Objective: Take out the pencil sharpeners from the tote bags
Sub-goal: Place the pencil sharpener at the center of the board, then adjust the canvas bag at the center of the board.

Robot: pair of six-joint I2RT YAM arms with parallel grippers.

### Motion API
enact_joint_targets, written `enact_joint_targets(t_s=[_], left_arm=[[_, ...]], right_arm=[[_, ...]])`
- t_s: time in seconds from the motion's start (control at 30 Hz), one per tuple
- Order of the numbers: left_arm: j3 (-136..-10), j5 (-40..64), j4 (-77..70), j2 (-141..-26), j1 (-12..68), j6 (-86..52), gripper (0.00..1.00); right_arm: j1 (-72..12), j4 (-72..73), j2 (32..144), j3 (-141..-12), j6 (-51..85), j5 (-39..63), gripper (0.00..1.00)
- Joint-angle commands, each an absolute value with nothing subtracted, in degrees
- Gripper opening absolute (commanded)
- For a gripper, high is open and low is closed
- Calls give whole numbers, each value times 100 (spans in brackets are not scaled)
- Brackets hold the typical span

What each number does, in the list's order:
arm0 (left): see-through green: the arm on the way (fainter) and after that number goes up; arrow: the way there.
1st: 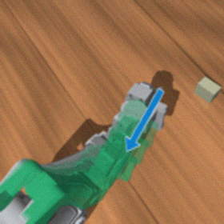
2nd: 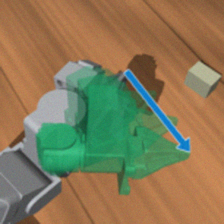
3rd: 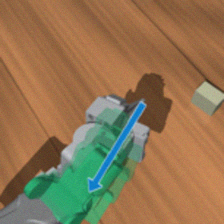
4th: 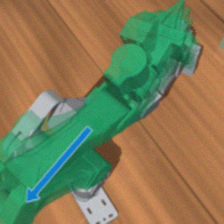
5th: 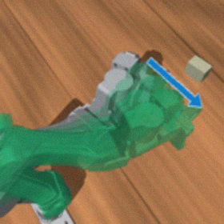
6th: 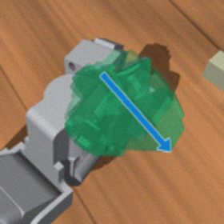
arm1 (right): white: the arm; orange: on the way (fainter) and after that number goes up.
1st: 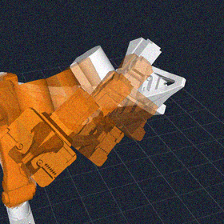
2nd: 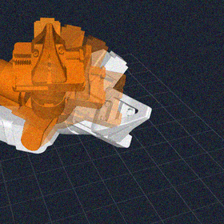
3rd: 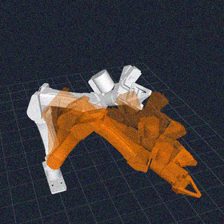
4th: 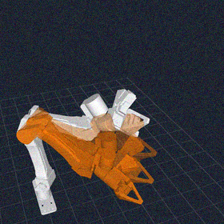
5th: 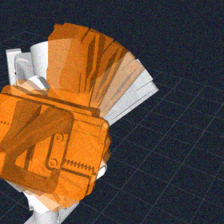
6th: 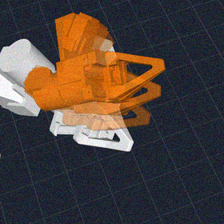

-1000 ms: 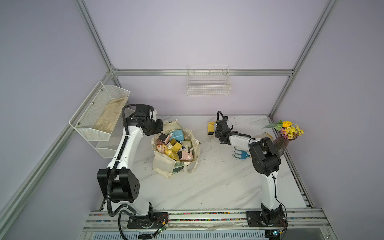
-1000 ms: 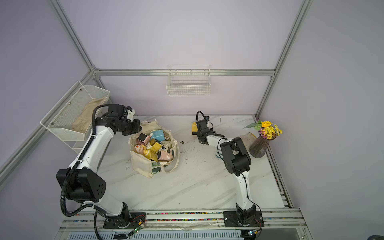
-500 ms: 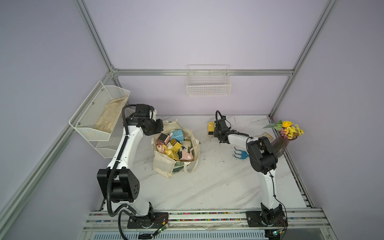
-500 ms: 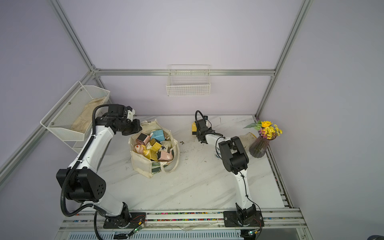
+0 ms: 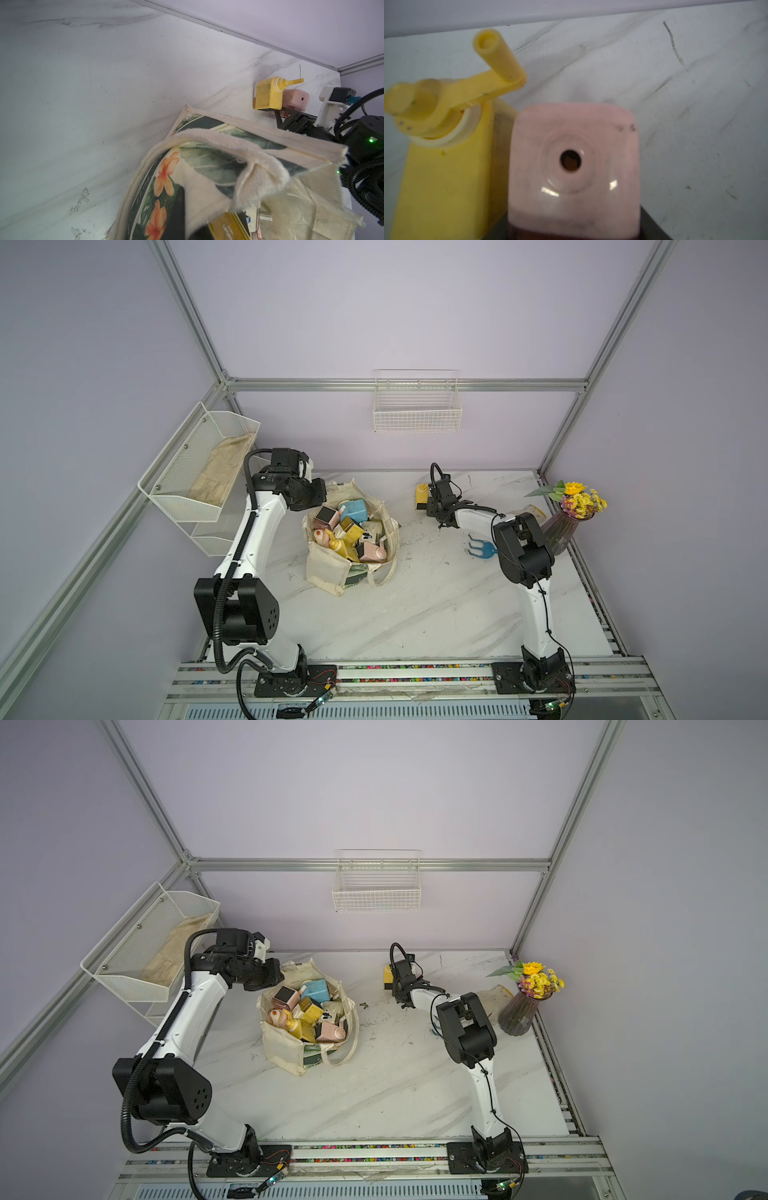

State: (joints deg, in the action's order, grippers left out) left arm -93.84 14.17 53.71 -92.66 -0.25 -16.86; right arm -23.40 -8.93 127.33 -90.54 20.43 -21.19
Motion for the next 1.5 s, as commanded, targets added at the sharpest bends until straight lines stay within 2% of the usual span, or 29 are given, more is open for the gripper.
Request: enact_joint_targets(t_s=[0.0,0.3,0.7,1.07,1.23,1.47], left_arm=[[-9281,1549,5189,-9031,-51,-1596,0],[-9290,1516,5203,-9035,-48,-1571,0],[-9299,1515,5212,-9036,-44,-1567,0],[-9308,1629,5212,-9009,-50,-1568,0],[-9308,1626,5227,-9015,-47,-1565,0],[-9325,1722,5212,-9009,-44,-1590,0]], right_arm=[[-2313,-1004,12750,-9203,2074,-2044,67],[-2312,-1127,12429,-9165,2100,-1948,69],[-2312,-1360,11238,-8907,2231,-1628,73],[-2444,-800,9349,-8430,2353,505,67],[-2998,-379,8660,-8203,2359,1557,62],[-4471,-320,8746,-8337,1598,1898,56]])
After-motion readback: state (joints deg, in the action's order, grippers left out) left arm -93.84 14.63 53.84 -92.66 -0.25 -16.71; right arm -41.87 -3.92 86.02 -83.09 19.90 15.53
